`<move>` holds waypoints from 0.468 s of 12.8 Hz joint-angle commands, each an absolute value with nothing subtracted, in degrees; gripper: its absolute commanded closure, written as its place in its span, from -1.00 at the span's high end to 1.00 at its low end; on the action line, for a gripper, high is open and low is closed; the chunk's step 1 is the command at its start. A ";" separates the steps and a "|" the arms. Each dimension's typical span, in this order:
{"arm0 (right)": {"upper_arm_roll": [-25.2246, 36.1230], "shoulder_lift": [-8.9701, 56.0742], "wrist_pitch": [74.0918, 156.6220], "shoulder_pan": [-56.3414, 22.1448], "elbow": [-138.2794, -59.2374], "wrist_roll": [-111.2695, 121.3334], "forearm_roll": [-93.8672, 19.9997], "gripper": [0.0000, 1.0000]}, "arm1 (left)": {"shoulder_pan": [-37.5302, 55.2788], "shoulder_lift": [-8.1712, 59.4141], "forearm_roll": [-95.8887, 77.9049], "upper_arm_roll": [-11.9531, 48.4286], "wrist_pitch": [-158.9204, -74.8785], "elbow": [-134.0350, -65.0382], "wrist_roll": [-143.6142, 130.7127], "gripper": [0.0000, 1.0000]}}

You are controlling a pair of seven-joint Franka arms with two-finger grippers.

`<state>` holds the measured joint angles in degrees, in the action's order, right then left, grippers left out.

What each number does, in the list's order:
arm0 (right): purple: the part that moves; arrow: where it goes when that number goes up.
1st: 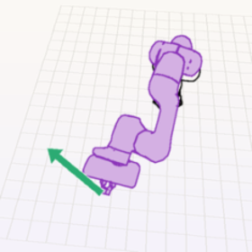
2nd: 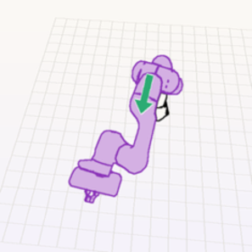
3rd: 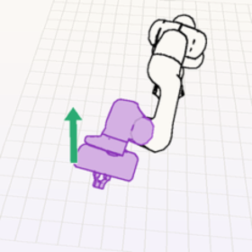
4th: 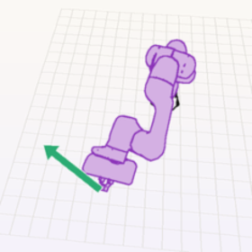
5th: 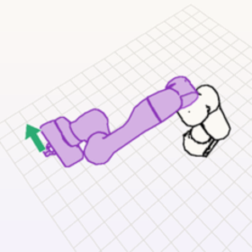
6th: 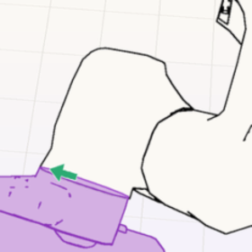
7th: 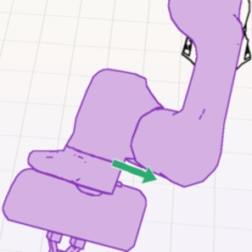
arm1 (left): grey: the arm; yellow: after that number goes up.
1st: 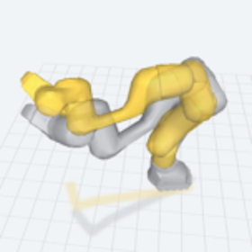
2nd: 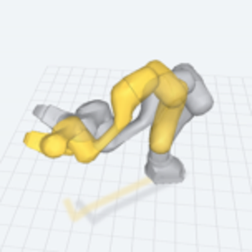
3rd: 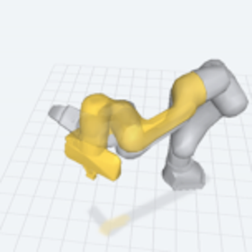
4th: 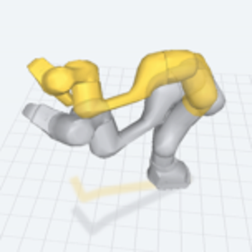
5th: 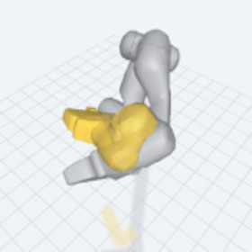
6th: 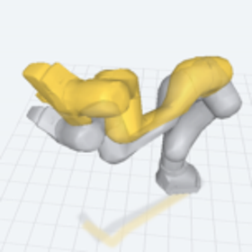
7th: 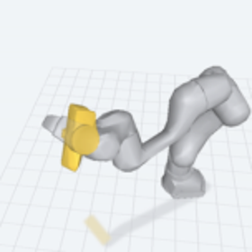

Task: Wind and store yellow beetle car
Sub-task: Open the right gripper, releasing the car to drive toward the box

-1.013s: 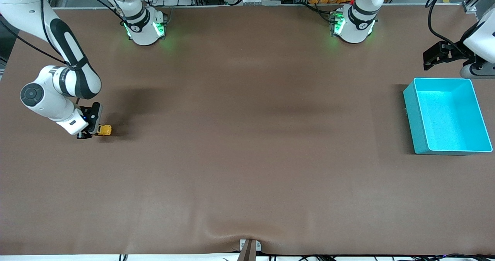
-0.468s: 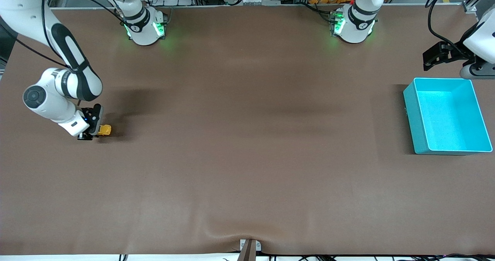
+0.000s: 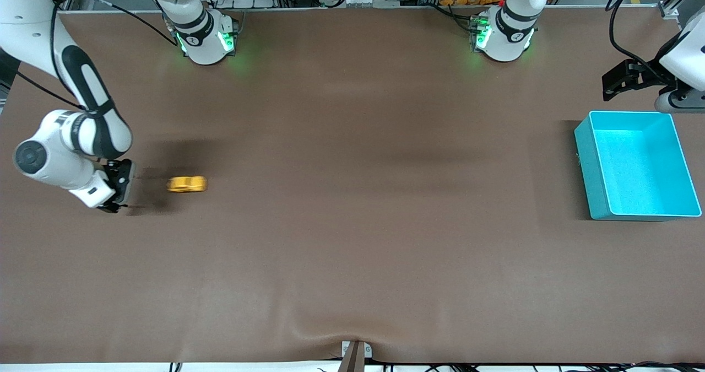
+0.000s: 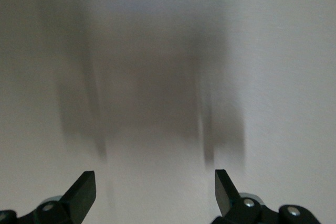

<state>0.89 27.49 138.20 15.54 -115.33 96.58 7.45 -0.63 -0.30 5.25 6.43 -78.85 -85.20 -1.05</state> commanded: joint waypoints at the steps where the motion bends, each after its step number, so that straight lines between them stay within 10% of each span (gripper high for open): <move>1: -0.09 26.64 133.43 16.70 -111.55 97.65 6.25 1.00 | -0.26 -0.26 6.33 6.50 -79.19 -85.17 -1.76 1.00; 6: 0.09 26.10 117.88 16.70 -101.44 96.77 -3.25 1.00 | -0.18 -0.26 6.06 6.50 -79.19 -85.52 -1.76 1.00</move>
<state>0.92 26.78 121.64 15.62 -104.37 96.57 -1.32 -0.56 -0.25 5.25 6.46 -78.85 -85.35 -1.05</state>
